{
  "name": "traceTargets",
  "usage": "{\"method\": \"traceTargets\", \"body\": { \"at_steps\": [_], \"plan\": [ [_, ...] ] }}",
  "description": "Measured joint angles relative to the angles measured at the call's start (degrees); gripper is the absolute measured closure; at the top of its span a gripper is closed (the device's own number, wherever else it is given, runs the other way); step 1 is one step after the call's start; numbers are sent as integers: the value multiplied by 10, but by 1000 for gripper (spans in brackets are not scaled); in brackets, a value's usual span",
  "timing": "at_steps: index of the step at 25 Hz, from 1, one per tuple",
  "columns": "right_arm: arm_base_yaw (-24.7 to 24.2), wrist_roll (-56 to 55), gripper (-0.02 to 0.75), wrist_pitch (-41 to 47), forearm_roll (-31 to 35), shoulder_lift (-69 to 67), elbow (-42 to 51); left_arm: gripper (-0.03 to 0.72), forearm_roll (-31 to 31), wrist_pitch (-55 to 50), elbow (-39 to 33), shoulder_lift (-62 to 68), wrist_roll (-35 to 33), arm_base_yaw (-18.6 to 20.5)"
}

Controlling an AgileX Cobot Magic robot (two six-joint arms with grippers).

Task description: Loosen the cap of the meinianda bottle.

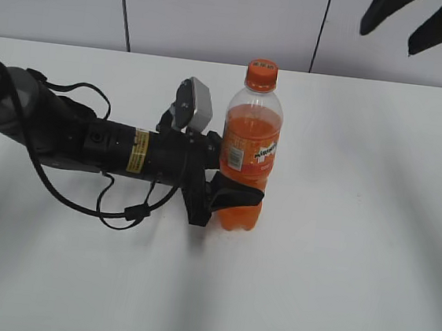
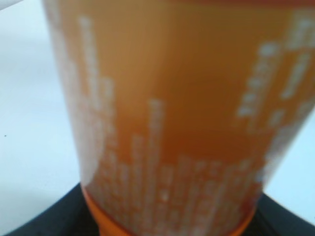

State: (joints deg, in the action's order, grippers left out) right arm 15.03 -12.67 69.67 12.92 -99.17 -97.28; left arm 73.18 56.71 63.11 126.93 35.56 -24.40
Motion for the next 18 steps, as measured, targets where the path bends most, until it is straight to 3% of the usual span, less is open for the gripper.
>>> {"method": "traceTargets", "body": {
  "at_steps": [8,18],
  "plan": [
    [83,-76,258,0,1,0,0,279,2,-1,0,0,0,0],
    [137,-137,258,0,-1,0,0,279,13,-5,2,0,0,0]
  ]
}}
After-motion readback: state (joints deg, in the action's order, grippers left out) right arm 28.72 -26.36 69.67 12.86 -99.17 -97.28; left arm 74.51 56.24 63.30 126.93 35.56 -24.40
